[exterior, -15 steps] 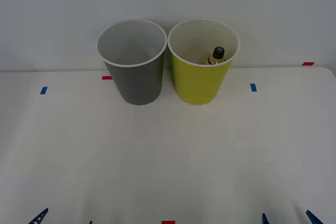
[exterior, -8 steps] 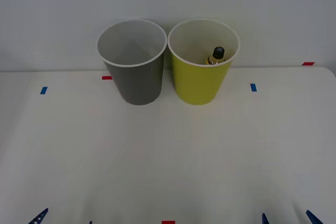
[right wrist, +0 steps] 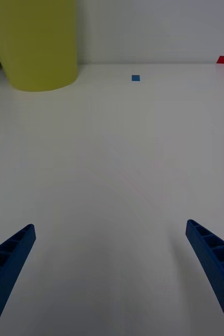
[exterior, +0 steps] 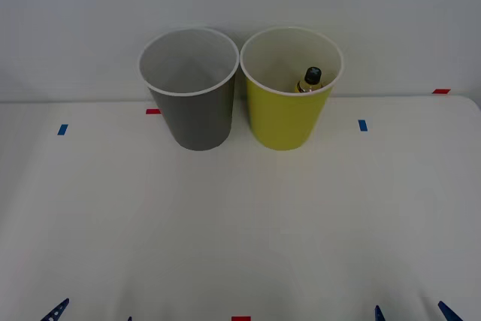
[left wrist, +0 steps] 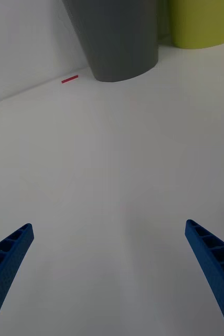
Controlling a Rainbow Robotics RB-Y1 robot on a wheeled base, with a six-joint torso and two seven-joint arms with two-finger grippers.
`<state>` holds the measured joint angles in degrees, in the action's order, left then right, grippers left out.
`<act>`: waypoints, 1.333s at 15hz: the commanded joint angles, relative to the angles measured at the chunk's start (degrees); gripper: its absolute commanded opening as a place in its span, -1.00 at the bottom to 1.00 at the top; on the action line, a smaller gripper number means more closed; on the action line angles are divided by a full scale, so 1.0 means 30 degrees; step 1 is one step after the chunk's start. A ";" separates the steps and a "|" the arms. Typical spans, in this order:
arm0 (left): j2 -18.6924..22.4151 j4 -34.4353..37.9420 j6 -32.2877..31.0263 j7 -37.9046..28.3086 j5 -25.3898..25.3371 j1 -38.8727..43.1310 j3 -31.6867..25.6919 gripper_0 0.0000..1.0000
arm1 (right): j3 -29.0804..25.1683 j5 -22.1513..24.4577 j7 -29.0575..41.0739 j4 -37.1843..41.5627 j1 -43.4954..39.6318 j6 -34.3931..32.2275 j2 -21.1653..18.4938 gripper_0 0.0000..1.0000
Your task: Put cans in the gray bin and PET bottles in the light green bin.
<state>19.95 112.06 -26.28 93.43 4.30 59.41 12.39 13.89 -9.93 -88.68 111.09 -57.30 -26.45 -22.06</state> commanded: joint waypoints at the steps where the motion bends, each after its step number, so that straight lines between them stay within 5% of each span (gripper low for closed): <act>1: 0.0000 0.0000 0.0000 0.0000 0.0001 0.0000 0.0000 1.00 | 0.0000 0.0000 0.0000 0.0000 0.0000 0.0000 0.0000 1.00; 20: 0.0000 0.0000 0.0000 0.0000 0.0001 0.0000 0.0000 1.00 | 0.0000 0.0000 0.0000 0.0000 0.0000 0.0000 0.0000 1.00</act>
<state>19.95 112.06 -26.28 93.43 4.30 59.41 12.39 13.89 -9.93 -88.68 111.09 -57.30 -26.45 -22.06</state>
